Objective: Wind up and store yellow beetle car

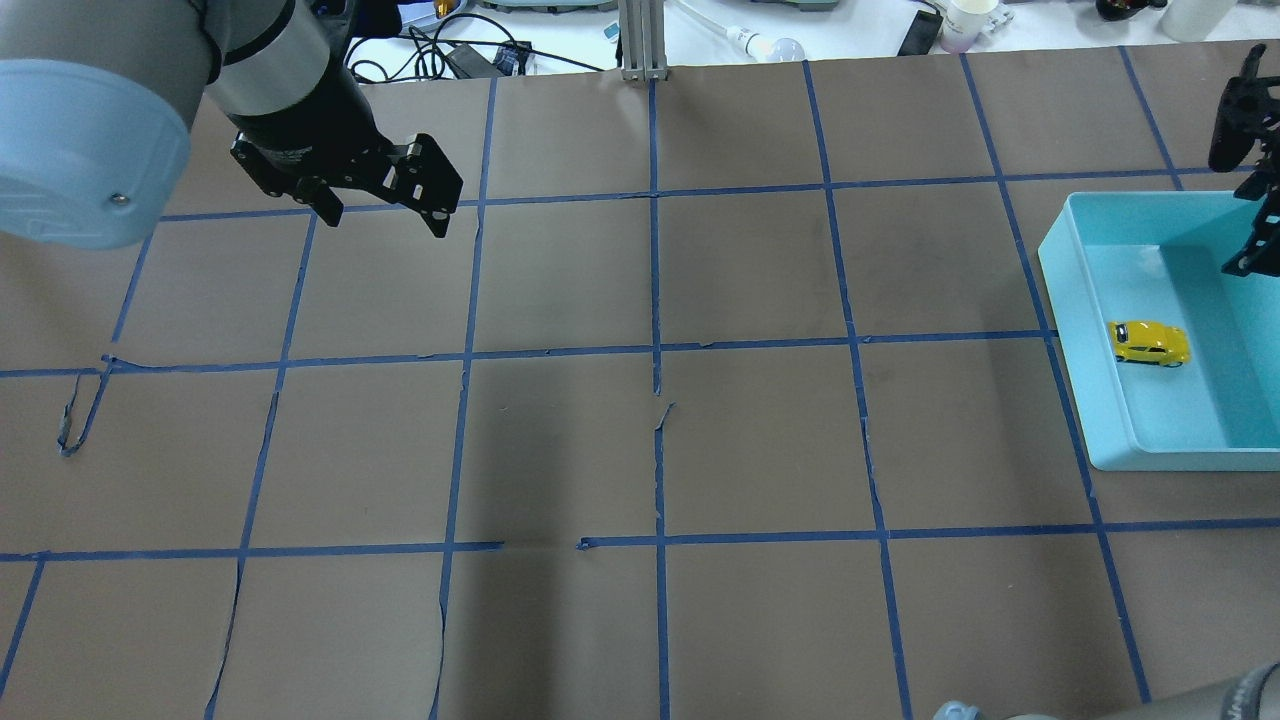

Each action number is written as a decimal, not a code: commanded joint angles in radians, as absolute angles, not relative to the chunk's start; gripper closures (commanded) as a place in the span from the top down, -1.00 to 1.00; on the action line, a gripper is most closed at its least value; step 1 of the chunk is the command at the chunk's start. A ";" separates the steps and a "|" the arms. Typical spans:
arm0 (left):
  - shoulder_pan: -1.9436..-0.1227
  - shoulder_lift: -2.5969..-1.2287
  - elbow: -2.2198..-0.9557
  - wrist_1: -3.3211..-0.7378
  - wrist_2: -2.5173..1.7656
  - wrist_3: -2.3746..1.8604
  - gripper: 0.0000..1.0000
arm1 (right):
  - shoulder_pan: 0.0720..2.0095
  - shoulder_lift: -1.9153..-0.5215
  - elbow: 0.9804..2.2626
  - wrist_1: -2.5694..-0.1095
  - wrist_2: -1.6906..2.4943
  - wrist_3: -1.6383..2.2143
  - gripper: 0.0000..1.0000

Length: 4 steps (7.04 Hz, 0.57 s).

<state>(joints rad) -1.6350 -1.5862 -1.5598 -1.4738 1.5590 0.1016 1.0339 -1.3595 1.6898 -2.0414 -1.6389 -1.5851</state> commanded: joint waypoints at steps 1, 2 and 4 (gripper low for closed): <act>-1.631 -1.580 -1.562 -1.453 1.548 0.103 1.00 | 1.110 -1.429 1.684 -1.938 -1.625 -1.017 1.00; -1.631 -1.575 -1.563 -1.453 1.549 0.104 1.00 | 1.167 -1.469 1.681 -1.843 -1.624 -0.710 1.00; -1.631 -1.586 -1.563 -1.447 1.549 0.106 1.00 | 1.328 -1.500 1.683 -1.790 -1.624 -0.325 1.00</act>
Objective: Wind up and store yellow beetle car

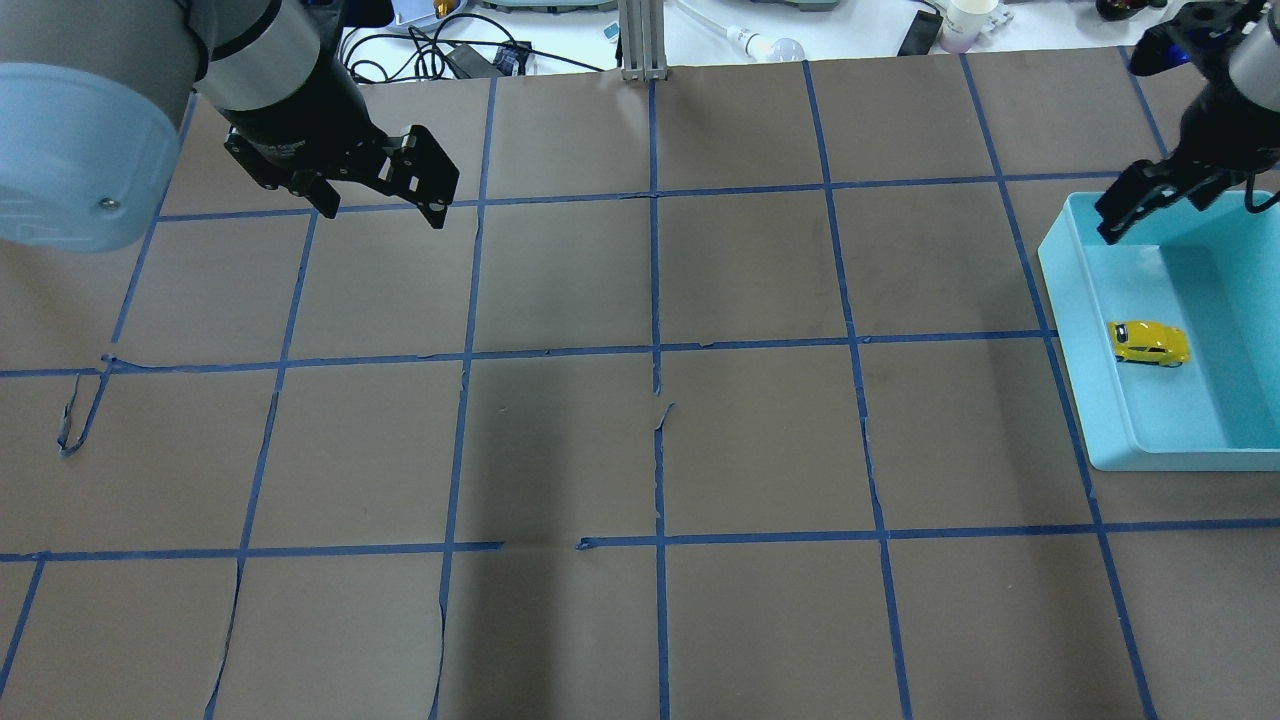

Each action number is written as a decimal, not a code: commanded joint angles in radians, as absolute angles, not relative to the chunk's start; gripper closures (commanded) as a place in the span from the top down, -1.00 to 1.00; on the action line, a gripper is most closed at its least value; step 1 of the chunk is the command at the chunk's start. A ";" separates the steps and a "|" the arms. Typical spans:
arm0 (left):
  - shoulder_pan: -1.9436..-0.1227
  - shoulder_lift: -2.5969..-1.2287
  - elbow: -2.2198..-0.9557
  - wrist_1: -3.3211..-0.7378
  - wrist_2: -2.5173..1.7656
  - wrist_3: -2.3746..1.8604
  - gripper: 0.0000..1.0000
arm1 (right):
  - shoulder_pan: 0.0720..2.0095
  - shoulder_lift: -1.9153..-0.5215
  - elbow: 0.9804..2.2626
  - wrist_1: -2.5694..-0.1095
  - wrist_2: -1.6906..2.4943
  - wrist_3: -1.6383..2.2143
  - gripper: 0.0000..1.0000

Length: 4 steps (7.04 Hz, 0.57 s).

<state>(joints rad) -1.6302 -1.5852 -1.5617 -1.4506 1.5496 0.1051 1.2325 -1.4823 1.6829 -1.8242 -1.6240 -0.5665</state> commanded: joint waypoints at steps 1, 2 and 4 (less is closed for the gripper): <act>-1.631 -1.577 -1.563 -1.453 1.555 0.104 1.00 | 1.389 -1.505 1.683 -1.789 -1.626 -0.149 1.00; -1.632 -1.577 -1.563 -1.456 1.562 0.104 1.00 | 1.457 -1.522 1.683 -1.789 -1.626 -0.064 1.00; -1.632 -1.569 -1.563 -1.479 1.565 0.104 1.00 | 1.531 -1.577 1.646 -1.694 -1.628 -0.051 1.00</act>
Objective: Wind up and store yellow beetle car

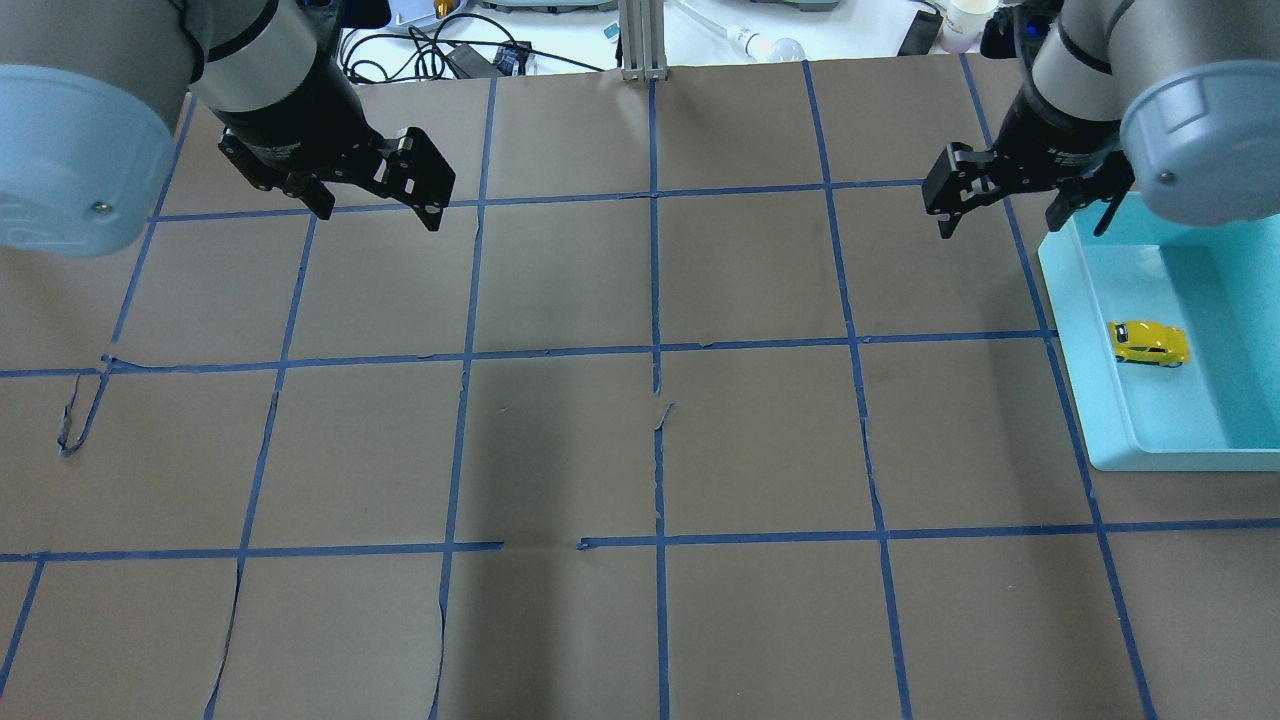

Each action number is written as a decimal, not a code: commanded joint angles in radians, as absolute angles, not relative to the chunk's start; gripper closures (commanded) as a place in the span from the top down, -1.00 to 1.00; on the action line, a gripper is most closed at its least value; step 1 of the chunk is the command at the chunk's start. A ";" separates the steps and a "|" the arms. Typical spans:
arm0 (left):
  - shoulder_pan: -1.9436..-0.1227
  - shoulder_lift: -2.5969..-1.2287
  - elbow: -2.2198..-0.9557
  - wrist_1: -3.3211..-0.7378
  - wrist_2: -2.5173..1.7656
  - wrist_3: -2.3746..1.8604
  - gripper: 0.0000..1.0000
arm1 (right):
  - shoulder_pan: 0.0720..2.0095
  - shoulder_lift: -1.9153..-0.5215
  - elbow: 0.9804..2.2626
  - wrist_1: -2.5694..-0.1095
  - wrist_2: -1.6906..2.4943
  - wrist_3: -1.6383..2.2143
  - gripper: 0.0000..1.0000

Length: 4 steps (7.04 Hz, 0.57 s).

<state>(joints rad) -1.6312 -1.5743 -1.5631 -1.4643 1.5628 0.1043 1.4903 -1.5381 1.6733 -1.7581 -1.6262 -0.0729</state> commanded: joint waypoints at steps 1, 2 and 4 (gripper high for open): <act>-1.631 -1.568 -1.563 -1.483 1.566 0.104 1.00 | 1.531 -1.580 1.603 -1.643 -1.637 -0.051 1.00; -1.629 -1.569 -1.563 -1.483 1.565 0.103 1.00 | 1.534 -1.588 1.567 -1.562 -1.625 -0.048 1.00; -1.629 -1.571 -1.563 -1.483 1.565 0.103 1.00 | 1.536 -1.589 1.554 -1.542 -1.623 -0.046 1.00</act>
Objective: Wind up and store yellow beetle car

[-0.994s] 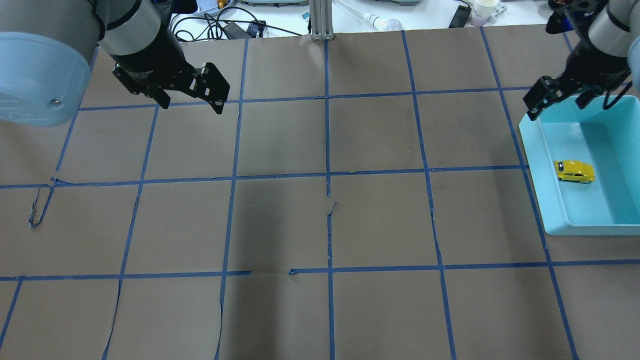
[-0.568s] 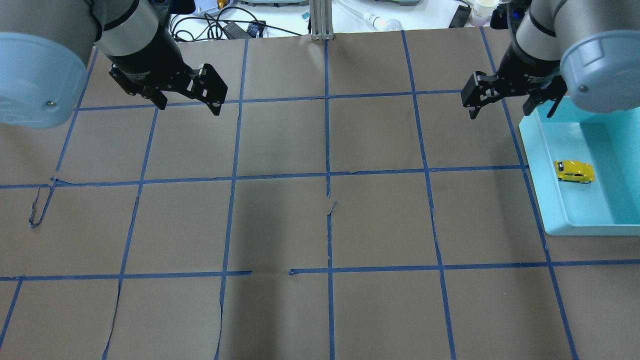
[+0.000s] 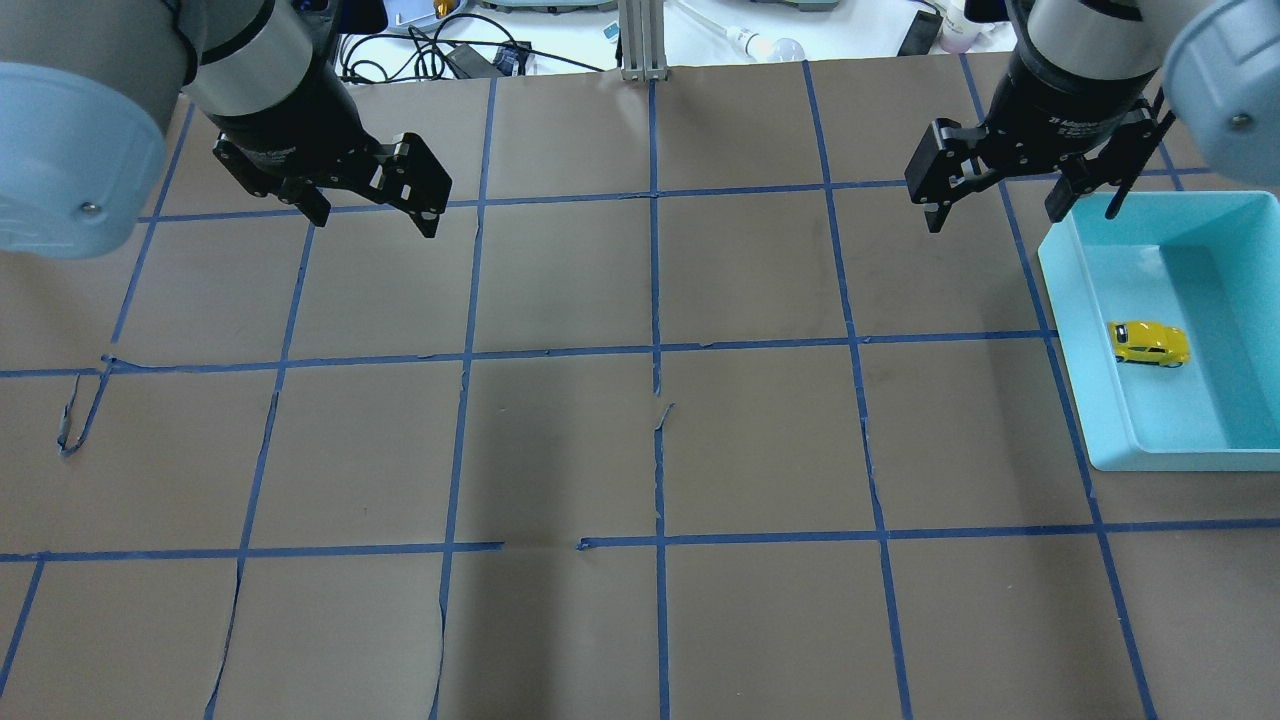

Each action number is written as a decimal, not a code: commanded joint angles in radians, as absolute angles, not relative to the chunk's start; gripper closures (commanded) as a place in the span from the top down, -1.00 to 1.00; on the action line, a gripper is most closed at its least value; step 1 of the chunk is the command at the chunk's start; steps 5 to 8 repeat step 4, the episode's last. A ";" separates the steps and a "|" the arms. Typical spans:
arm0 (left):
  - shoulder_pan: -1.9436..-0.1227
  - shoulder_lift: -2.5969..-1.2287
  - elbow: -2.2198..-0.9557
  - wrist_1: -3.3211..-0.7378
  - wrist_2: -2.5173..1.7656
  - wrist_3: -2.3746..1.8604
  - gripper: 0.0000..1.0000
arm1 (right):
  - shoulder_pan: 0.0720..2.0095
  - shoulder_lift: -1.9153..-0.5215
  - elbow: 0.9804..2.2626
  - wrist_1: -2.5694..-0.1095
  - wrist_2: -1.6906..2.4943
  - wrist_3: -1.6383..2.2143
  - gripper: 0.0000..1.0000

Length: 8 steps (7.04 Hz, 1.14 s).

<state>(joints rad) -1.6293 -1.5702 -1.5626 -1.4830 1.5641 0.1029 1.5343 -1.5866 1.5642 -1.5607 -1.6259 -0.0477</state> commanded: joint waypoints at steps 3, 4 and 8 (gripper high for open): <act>-1.629 -1.574 -1.563 -1.482 1.565 0.104 1.00 | 1.537 -1.586 1.558 -1.545 -1.571 -0.043 1.00; -1.629 -1.574 -1.563 -1.483 1.565 0.104 1.00 | 1.537 -1.585 1.559 -1.545 -1.569 -0.044 1.00; -1.629 -1.574 -1.563 -1.483 1.565 0.104 1.00 | 1.537 -1.585 1.559 -1.545 -1.569 -0.044 1.00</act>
